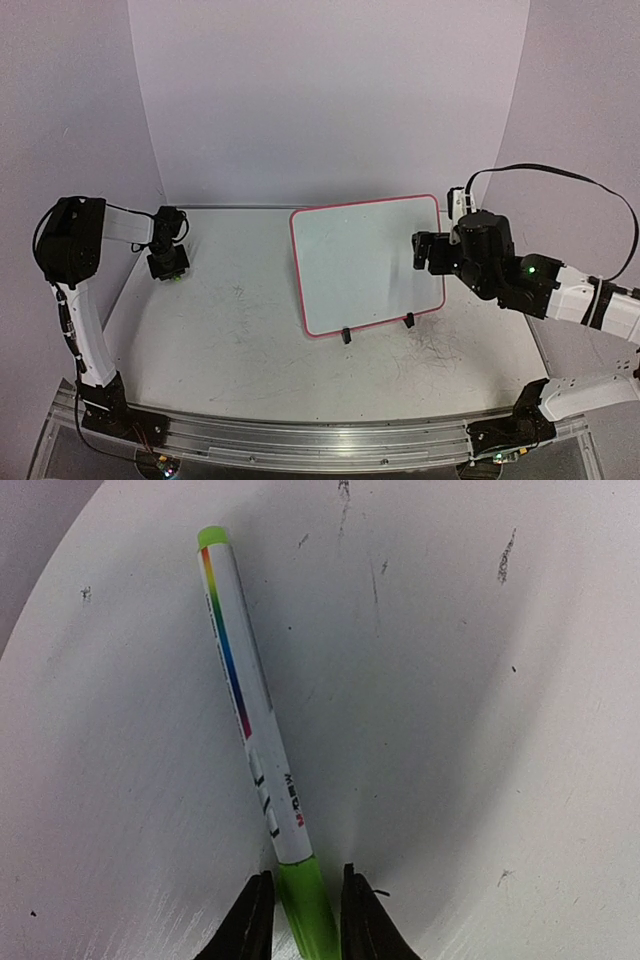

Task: Write a sentence on the whiteboard
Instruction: Pick up the whiteboard marker from the corner of the board.

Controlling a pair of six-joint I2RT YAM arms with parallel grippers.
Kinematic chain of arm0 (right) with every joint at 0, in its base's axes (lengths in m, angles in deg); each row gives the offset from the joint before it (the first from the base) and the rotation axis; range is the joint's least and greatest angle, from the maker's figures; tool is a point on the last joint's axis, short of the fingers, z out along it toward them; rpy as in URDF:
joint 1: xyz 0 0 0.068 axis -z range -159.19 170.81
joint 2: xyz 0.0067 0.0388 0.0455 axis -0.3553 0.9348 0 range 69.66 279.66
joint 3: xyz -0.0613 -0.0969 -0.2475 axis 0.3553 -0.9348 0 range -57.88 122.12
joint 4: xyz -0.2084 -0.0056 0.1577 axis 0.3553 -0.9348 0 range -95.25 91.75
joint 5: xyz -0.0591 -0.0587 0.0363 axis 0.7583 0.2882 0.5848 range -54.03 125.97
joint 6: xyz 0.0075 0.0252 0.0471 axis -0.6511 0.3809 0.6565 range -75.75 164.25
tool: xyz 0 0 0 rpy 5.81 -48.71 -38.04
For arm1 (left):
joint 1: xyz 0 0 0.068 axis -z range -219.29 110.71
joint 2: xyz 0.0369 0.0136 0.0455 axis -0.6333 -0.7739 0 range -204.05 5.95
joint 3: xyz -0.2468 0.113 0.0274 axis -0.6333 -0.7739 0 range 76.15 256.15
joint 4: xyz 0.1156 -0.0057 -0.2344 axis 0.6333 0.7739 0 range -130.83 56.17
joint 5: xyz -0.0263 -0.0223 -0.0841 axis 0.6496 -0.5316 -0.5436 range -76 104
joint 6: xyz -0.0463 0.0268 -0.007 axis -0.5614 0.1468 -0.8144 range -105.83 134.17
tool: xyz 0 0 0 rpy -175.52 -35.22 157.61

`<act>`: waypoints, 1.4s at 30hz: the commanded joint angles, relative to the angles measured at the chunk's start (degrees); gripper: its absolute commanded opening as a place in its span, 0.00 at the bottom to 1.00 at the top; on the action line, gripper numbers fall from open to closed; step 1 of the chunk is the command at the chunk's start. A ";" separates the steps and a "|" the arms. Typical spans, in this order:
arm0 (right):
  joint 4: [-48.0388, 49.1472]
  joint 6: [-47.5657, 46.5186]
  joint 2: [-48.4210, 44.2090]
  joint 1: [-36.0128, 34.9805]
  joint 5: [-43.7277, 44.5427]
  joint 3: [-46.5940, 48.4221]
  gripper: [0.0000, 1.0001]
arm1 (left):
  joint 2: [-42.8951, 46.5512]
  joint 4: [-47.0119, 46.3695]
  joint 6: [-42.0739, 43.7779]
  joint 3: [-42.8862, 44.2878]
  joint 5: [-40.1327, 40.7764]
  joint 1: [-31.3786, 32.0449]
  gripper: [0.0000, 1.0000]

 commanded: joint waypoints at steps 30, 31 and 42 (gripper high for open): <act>1.53 -0.64 -3.65 0.31 1.75 2.73 0.98 | 10.76 5.64 -2.90 -6.12 -2.23 4.92 0.00; 1.54 -0.71 -3.66 0.32 1.71 2.92 0.98 | 11.72 5.69 -2.79 -6.27 -2.43 4.94 0.00; 0.41 0.29 -2.03 0.33 -4.13 7.97 0.98 | 24.74 5.66 1.08 -6.07 -8.36 6.80 0.00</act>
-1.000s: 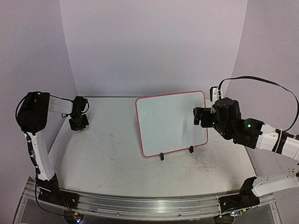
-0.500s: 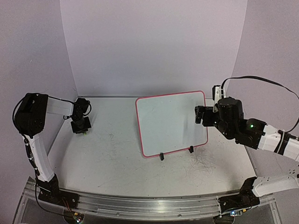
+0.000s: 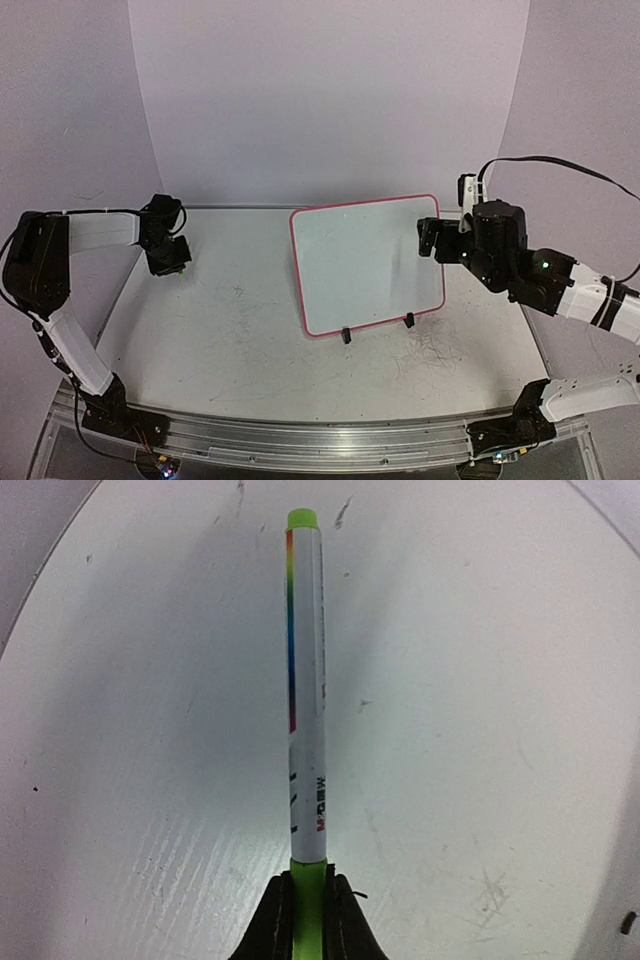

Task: Write a sentence on the whiteboard
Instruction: Pick up the whiteboard marker from the corner of the board, then pass from the left arm to the right

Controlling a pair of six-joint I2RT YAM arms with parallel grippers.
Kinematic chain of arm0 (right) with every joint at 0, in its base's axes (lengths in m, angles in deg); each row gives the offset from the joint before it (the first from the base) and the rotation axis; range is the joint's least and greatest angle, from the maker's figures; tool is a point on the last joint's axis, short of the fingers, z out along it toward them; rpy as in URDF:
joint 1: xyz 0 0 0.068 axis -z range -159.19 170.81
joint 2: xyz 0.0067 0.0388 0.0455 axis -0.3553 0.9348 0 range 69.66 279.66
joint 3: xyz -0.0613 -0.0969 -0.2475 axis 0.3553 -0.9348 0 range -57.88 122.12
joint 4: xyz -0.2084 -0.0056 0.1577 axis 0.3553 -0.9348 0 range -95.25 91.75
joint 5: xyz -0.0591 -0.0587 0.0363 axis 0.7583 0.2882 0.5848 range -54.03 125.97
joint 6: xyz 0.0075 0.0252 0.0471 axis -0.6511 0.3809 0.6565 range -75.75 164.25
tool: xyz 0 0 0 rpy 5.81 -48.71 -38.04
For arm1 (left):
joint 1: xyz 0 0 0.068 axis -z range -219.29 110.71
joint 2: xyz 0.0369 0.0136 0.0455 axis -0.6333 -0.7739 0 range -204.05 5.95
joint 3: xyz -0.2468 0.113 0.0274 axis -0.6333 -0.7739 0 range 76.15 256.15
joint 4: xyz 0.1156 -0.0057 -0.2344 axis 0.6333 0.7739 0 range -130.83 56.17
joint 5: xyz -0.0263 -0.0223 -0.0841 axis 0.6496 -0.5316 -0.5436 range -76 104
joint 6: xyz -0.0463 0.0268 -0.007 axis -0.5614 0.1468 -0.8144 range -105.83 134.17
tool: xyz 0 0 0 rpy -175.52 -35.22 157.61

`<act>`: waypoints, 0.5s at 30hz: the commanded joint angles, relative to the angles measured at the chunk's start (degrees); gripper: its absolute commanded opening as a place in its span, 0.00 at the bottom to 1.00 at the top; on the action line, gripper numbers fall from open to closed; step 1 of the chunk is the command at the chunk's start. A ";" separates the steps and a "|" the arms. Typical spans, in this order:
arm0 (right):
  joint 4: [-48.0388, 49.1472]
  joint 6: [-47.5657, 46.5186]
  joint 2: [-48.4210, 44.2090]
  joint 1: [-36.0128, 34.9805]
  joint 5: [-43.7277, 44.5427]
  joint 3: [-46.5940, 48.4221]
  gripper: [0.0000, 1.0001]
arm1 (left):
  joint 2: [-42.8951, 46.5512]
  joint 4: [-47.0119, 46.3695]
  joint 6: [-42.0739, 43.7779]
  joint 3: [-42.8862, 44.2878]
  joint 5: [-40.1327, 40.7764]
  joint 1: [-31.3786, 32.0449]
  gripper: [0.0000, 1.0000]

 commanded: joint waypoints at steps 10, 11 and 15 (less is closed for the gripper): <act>-2.49 1.09 7.76 0.33 -23.99 19.81 0.98 | 21.16 -4.44 12.48 6.46 -10.76 7.16 0.00; -2.52 1.85 8.32 0.35 -25.03 21.84 0.98 | 22.11 -5.20 13.42 6.78 -12.11 7.70 0.00; -5.04 4.06 13.74 0.31 -28.95 31.86 0.98 | 24.46 -8.19 16.56 7.47 -17.98 10.79 0.00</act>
